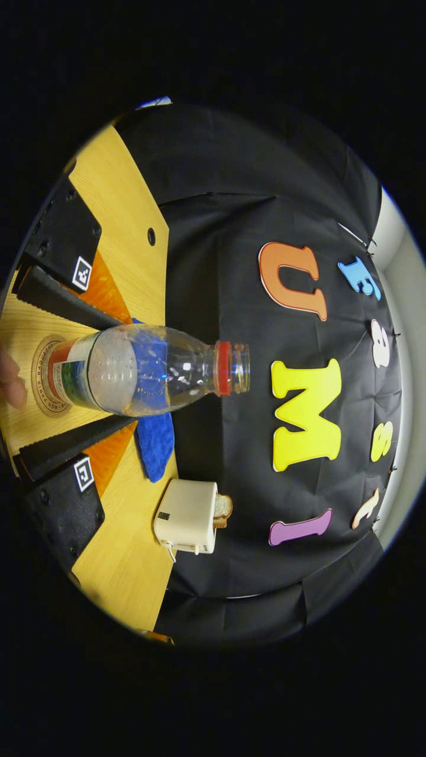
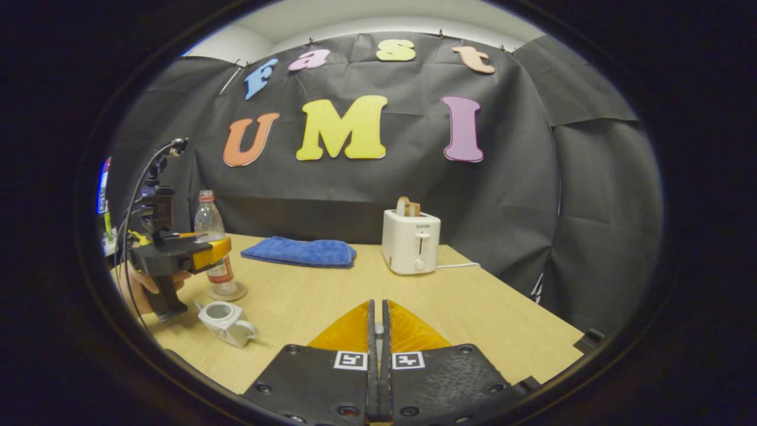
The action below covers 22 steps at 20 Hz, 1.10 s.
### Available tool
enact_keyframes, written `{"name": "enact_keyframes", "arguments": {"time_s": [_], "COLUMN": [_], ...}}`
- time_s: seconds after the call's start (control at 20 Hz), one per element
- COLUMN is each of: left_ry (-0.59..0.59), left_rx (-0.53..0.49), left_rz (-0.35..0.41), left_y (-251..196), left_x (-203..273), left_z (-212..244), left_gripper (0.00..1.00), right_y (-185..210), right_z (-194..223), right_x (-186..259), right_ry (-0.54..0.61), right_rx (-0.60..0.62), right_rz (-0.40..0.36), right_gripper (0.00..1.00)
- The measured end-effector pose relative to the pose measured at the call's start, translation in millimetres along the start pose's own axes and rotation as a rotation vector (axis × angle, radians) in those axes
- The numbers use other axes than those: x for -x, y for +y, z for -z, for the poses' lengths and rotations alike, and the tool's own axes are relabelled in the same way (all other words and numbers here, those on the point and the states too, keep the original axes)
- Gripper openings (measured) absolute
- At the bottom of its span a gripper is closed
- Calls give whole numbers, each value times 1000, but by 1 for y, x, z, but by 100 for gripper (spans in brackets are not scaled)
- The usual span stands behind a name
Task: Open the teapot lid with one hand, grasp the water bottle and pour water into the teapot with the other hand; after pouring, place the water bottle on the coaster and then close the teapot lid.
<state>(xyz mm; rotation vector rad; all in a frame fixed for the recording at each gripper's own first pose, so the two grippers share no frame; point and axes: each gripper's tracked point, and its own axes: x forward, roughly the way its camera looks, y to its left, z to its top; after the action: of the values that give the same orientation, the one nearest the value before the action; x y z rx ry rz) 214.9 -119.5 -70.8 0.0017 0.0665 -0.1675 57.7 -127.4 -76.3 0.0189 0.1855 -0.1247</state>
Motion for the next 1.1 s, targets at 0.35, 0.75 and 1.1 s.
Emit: {"name": "enact_keyframes", "arguments": {"time_s": [0.35,0.75,1.1], "left_ry": [-38,-9,-71], "left_rx": [2,9,80], "left_rz": [15,10,55], "left_y": [7,24,30], "left_x": [20,36,92], "left_z": [-13,-6,-11], "left_gripper": [98,98,98], "right_y": [9,21,42], "right_z": [-3,-5,2], "right_x": [6,11,13], "right_ry": [-13,-26,-20], "right_rx": [12,41,60], "right_rz": [-15,-31,-65], "right_gripper": [0,1,0]}}
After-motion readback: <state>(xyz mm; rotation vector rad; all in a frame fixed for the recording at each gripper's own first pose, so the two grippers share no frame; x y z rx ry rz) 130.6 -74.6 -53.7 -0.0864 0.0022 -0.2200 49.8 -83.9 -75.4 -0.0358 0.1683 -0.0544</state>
